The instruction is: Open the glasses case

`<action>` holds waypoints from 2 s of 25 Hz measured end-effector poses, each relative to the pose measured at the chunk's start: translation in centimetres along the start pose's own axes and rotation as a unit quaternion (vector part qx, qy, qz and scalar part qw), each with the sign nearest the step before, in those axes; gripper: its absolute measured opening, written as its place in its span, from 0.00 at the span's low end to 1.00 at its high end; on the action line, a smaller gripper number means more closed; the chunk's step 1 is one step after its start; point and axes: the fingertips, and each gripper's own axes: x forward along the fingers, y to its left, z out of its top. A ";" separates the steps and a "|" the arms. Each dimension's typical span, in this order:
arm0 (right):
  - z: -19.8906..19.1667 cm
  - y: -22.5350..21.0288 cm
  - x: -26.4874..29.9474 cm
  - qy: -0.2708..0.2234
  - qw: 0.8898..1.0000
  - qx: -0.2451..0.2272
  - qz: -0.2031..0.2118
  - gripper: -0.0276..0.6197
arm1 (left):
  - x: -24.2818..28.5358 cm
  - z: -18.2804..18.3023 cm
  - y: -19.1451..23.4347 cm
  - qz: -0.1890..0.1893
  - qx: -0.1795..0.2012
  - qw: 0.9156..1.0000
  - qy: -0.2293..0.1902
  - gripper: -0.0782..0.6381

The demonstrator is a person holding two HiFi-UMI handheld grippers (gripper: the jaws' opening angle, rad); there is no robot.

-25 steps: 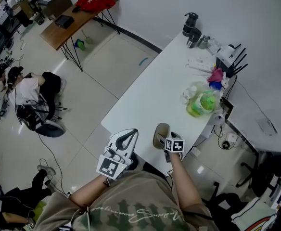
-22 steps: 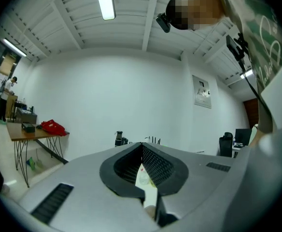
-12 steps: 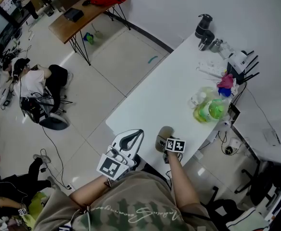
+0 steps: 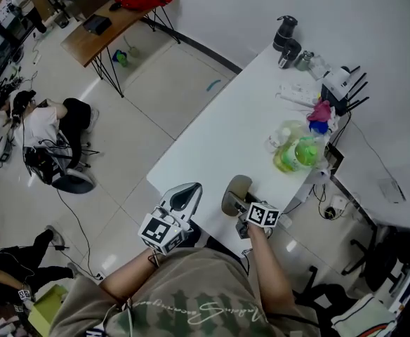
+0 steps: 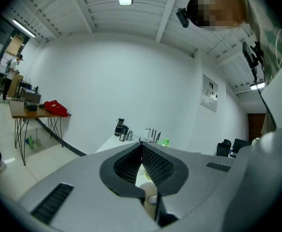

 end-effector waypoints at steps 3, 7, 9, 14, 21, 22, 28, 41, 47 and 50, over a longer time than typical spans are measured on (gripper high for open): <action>3.4 4.8 -4.6 -0.076 0.994 0.012 0.079 0.63 | 0.2 -0.4 -0.7 -0.015 -0.017 1.000 0.013 0.12; 6.2 9.6 -10.5 -0.139 0.980 -0.011 0.143 0.63 | 0.9 -0.6 -3.0 -0.060 -0.033 0.997 0.023 0.12; 7.2 11.4 -12.9 -0.169 0.971 -0.021 0.171 0.63 | 1.3 -0.9 -5.2 -0.103 -0.044 0.993 0.036 0.12; 8.1 14.7 -17.0 -0.209 0.952 -0.045 0.220 0.63 | 2.1 -1.6 -10.4 -0.186 -0.038 0.980 0.066 0.13; 7.1 16.3 -19.2 -0.215 0.936 -0.077 0.268 0.63 | 1.8 -3.1 -15.3 -0.259 0.036 0.961 0.095 0.23; 7.0 16.5 -19.7 -0.220 0.932 -0.079 0.278 0.63 | 1.6 -3.2 -15.6 -0.265 0.039 0.958 0.097 0.24; 6.4 16.6 -21.2 -0.222 0.924 -0.107 0.292 0.62 | 1.1 -3.8 -16.5 -0.278 0.004 0.953 0.119 0.30; 5.6 18.0 -23.3 -0.258 0.891 -0.103 0.359 0.60 | 0.0 -4.0 -17.4 -0.313 -0.122 0.931 0.143 0.36; 5.4 18.2 -24.5 -0.284 0.878 -0.090 0.375 0.60 | -0.5 -4.1 -18.4 -0.313 -0.094 0.933 0.154 0.36; 5.1 18.1 -24.8 -0.290 0.878 -0.090 0.370 0.57 | -1.0 -4.5 -18.3 -0.309 -0.085 0.934 0.159 0.35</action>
